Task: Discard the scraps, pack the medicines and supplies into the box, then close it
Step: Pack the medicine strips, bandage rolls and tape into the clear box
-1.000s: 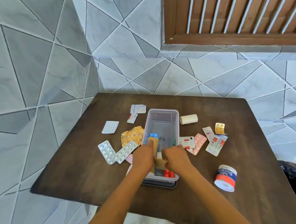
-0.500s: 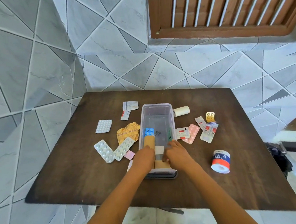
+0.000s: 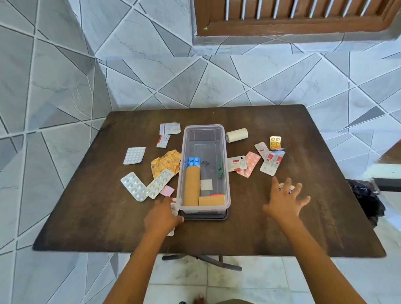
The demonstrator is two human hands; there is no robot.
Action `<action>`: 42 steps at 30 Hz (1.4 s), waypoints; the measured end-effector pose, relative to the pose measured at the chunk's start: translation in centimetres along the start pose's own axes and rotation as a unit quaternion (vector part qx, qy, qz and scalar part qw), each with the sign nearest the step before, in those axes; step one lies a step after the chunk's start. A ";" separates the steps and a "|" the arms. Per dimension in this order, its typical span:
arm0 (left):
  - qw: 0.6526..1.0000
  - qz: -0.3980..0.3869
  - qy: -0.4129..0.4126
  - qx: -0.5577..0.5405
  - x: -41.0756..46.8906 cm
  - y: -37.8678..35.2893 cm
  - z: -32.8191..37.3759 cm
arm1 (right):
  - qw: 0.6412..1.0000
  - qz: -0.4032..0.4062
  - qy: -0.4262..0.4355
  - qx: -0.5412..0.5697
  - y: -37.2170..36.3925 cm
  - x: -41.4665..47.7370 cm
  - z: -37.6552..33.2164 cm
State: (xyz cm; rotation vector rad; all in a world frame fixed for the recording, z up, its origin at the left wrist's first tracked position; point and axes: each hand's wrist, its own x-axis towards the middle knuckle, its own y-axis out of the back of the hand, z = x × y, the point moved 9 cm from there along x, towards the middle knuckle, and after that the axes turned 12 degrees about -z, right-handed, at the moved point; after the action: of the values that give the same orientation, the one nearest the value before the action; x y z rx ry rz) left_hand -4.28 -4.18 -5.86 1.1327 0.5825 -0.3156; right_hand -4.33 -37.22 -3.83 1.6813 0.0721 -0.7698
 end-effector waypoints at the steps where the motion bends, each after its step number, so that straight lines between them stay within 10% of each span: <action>1: 1.000 -0.007 0.007 -0.002 0.0 -0.7 0.1 | 1.000 -0.008 -0.008 0.001 -0.2 0.1 0.6; 12: 0.989 0.119 0.049 -0.072 -1.4 1.4 -0.2 | 0.997 0.053 0.029 0.036 3.3 -0.7 1.0; 19: 0.954 0.251 -0.070 -0.146 -2.2 9.4 3.7 | 0.929 0.107 0.288 0.206 9.4 -3.8 -7.4; 42: 0.986 0.030 -0.161 -0.011 13.1 11.9 14.0 | 0.947 0.082 0.312 -0.008 7.3 7.0 -22.6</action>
State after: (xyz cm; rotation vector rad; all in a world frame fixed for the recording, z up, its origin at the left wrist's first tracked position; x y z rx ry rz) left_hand 16.33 -11.51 -0.35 1.0481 0.2655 -0.4285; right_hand 14.46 -21.48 0.05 1.8331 0.3726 -0.0907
